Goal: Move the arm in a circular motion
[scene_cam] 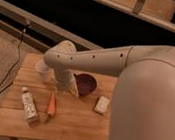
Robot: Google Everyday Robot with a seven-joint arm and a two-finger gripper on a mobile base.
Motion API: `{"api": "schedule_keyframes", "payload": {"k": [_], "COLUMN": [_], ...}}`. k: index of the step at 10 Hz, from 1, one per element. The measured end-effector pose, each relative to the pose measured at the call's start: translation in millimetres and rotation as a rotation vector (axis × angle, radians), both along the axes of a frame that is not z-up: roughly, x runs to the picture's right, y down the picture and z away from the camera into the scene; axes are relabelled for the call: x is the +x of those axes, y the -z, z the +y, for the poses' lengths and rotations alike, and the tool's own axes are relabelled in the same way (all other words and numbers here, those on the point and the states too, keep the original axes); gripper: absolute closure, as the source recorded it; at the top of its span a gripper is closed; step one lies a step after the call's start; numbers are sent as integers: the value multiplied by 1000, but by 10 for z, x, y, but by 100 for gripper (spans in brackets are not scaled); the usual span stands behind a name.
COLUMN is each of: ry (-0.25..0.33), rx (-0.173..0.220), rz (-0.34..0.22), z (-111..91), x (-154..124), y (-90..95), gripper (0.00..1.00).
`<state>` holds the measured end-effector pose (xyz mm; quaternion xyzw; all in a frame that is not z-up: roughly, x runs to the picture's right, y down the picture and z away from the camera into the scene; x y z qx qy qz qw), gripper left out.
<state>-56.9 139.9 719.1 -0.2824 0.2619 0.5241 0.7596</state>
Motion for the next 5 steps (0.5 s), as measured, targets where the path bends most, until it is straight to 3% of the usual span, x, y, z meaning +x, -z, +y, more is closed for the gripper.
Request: {"api": "schedule_keyframes", "payload": {"k": [5], "ry": [-129], "rx": [6], "rz": [79], "z": [-60], "x": [714], "y": [42], "gripper": [35]}}
